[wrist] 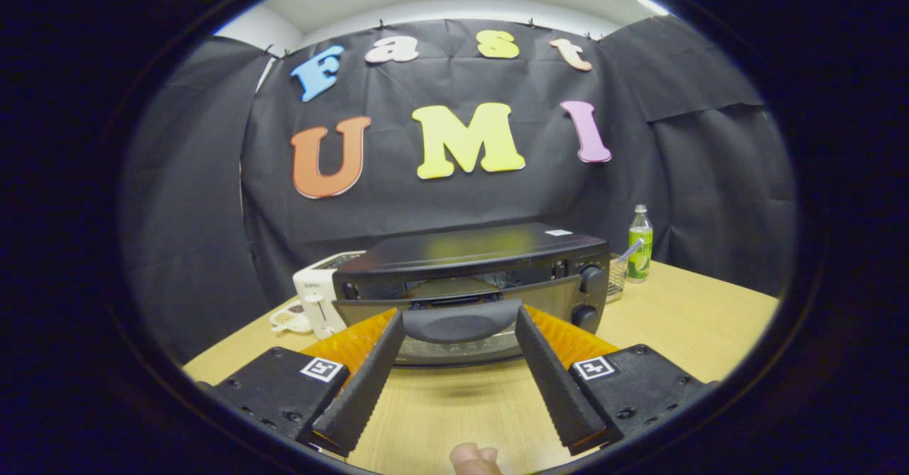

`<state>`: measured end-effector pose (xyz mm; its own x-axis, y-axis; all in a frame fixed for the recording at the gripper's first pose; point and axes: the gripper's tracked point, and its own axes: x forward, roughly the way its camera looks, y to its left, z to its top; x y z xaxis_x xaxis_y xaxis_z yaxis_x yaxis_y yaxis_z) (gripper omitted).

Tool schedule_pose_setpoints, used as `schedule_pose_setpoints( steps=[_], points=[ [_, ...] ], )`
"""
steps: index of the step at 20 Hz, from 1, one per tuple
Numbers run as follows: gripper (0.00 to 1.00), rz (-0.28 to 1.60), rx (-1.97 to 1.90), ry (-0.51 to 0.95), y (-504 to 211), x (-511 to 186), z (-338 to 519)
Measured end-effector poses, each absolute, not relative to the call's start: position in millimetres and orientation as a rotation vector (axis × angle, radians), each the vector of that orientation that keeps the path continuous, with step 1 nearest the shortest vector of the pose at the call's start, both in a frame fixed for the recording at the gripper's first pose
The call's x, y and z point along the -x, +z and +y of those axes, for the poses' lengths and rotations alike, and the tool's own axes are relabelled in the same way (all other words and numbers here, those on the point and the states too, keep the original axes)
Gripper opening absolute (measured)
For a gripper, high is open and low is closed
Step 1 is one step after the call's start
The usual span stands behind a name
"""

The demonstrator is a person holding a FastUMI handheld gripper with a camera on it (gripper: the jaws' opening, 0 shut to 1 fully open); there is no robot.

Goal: Open the toaster oven, put the food inside, and close the toaster oven door.

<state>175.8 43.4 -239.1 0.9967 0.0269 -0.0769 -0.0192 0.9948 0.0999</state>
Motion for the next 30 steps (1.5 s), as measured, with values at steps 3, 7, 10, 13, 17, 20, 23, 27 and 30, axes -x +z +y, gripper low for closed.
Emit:
schedule_pose_setpoints(
  steps=[3, 7, 10, 13, 17, 20, 23, 27, 30],
  points=[
    [1.0, 0.05, -0.078, 0.017, -214, -159, 36],
    [1.0, -0.001, -0.048, 0.007, -164, -124, 20],
    [1.0, -0.024, -0.028, -0.004, -124, -93, 5],
    [1.0, -0.014, -0.019, -0.015, -100, -63, -6],
    [1.0, -0.044, -0.017, -0.005, -67, -25, -13],
    [1.0, -0.104, -0.047, 0.01, -37, 2, -13],
    [1.0, -0.107, -0.058, 0.024, -26, 22, -19],
    [1.0, -0.113, -0.023, 0.023, -9, 38, -21],
    [1.0, -0.125, -0.016, 0.043, 0, 47, -16]
  ],
)
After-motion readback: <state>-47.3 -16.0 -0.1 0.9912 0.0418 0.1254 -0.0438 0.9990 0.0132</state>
